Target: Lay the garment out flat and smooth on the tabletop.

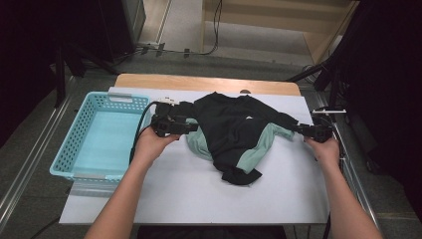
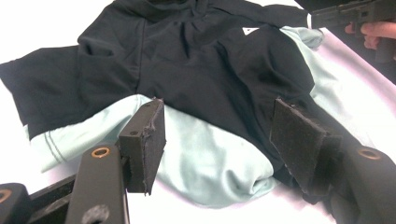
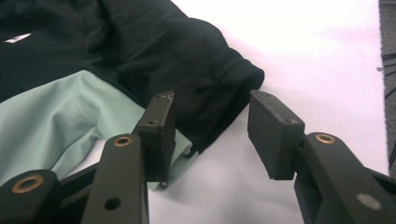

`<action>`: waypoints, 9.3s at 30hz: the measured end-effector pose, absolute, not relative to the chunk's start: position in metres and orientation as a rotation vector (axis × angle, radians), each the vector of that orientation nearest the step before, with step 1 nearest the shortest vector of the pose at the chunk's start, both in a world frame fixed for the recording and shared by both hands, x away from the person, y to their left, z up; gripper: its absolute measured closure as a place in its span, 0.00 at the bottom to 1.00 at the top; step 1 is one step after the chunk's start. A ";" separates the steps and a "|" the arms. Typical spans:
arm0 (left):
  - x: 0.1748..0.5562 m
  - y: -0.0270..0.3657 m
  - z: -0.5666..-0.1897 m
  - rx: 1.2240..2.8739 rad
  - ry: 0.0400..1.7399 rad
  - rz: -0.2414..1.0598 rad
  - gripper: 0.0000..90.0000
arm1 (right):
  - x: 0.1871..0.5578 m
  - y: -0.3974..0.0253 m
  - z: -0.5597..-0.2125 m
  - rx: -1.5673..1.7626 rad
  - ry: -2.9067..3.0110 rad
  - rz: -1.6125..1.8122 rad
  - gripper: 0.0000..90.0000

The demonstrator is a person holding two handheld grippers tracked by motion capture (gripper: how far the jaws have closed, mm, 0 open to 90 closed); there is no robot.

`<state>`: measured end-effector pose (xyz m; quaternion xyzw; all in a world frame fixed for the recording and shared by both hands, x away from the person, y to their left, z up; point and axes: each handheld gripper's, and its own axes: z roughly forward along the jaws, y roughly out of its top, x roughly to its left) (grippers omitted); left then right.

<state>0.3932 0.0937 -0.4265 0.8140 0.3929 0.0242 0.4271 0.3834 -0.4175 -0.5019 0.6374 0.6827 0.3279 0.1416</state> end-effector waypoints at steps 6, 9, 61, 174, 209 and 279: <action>0.389 0.099 -0.428 2.041 0.995 0.064 0.41 | 0.394 -0.413 -0.511 1.944 1.968 0.936 0.58; 0.387 0.100 -0.429 2.041 1.000 0.065 0.41 | 0.397 -0.409 -0.511 1.951 1.959 0.895 0.71; 0.397 0.100 -0.437 2.066 1.060 0.052 0.40 | 0.391 -0.437 -0.482 1.972 1.855 0.986 0.60; 0.437 0.099 -0.456 2.029 1.335 0.239 0.69 | 0.327 -0.355 -0.474 1.611 2.228 1.057 0.57; 0.482 0.079 -0.495 2.128 1.303 0.346 1.00 | 0.308 -0.354 -0.481 1.602 2.237 1.031 0.57; 0.422 0.092 -0.418 2.022 1.067 -0.043 0.41 | 0.274 -0.306 -0.451 1.407 2.366 1.164 0.43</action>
